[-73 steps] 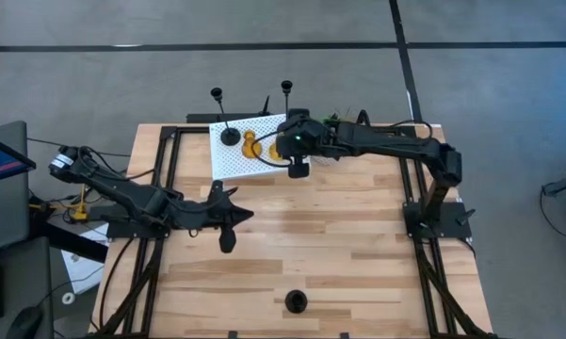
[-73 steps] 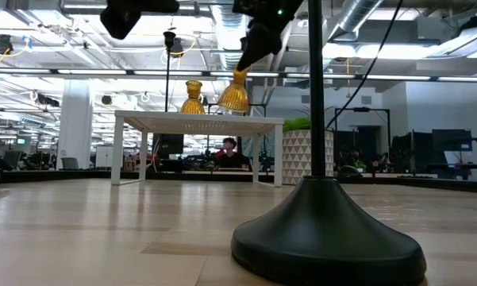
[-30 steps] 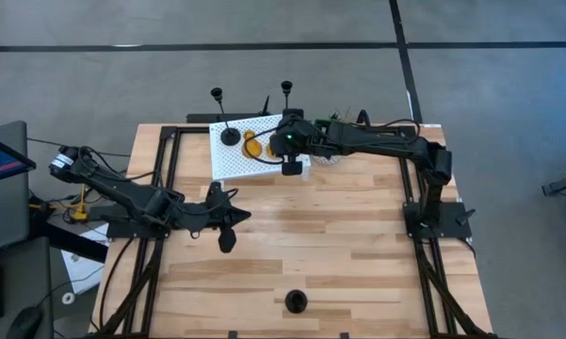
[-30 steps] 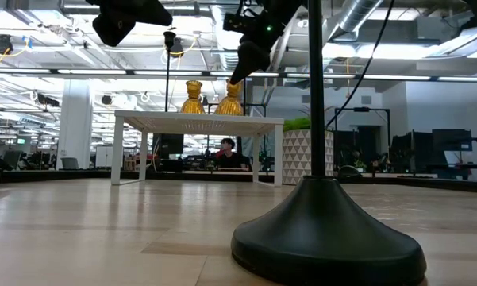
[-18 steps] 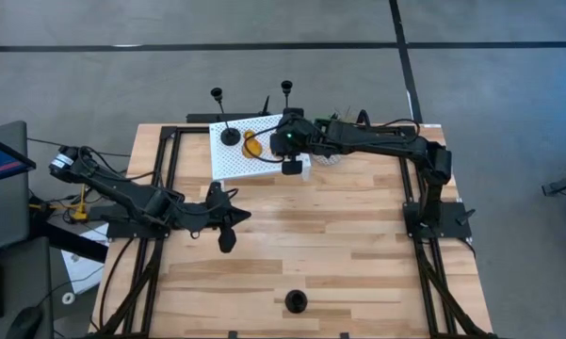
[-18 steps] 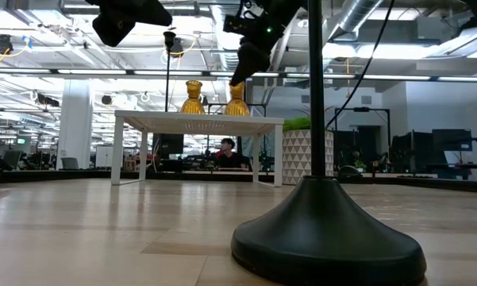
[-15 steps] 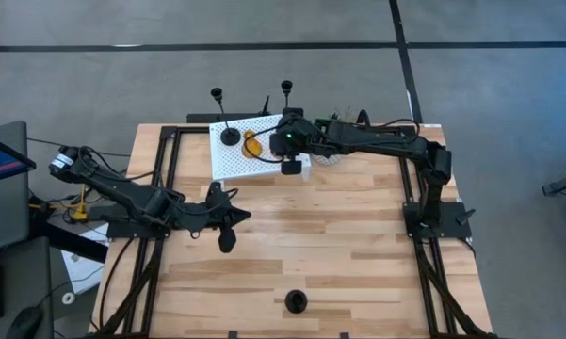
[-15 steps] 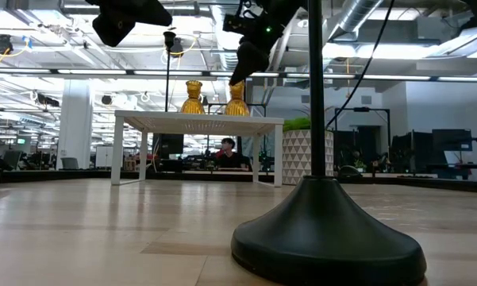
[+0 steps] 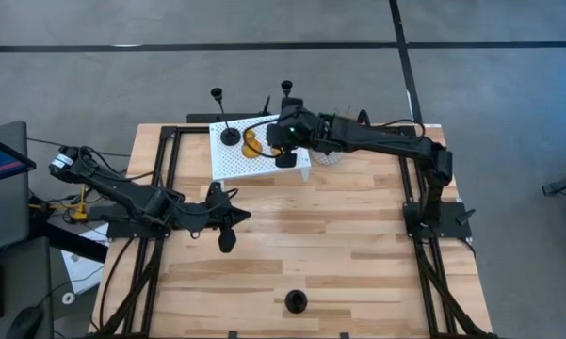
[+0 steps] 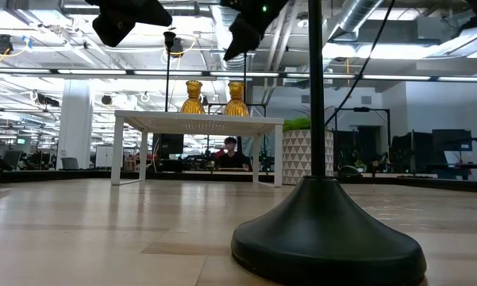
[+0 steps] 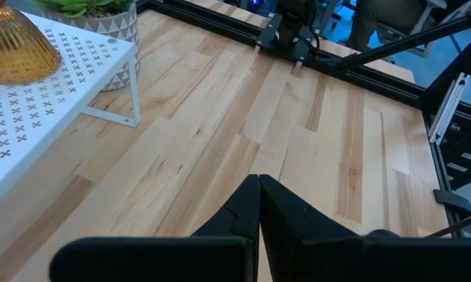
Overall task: Pick & Place candle stick holders
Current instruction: Adjust the yellow glass candle holder on the shelf
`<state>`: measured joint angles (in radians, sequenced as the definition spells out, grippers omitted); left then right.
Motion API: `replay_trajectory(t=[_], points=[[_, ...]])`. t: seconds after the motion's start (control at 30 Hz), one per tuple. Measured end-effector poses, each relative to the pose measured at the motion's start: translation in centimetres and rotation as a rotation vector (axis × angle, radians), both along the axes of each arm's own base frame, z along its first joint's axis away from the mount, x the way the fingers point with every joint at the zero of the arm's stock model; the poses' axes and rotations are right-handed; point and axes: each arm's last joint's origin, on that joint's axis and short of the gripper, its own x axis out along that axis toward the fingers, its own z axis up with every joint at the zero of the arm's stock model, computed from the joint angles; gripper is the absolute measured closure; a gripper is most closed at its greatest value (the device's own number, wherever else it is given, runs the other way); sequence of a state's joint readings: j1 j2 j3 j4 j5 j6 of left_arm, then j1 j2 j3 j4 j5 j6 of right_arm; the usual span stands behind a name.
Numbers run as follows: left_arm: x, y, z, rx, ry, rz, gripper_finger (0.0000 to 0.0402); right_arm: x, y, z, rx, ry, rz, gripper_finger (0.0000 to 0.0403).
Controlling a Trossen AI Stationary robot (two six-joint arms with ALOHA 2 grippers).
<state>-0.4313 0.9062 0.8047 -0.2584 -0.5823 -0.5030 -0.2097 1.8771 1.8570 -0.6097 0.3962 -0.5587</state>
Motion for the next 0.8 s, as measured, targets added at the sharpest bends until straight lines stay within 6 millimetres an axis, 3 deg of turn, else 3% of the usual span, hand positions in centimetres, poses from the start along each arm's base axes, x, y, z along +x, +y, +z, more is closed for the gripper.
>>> replay_trajectory(t=[0.27,0.4,0.5,0.63,0.8], points=[[0.0,0.0,0.0,0.003,0.004,0.0,0.0394,-0.9,1.5,2.6,0.045,0.028,0.013,0.0355],[0.0,0.0,0.0,0.033,0.011,-0.008,0.0394,-1.3,1.3,2.2,0.265,0.025,0.089,0.0395],[0.0,0.1,0.0,0.056,0.01,0.012,0.0394,-1.6,0.8,1.9,0.425,0.01,0.104,0.0397],[0.0,0.1,0.0,0.064,0.009,0.021,0.0394,-1.8,0.5,1.8,0.428,0.024,0.072,0.0401],[0.0,0.2,0.0,0.09,0.01,0.047,0.0394,-2.7,1.2,3.5,0.413,-0.033,0.096,0.0402]])
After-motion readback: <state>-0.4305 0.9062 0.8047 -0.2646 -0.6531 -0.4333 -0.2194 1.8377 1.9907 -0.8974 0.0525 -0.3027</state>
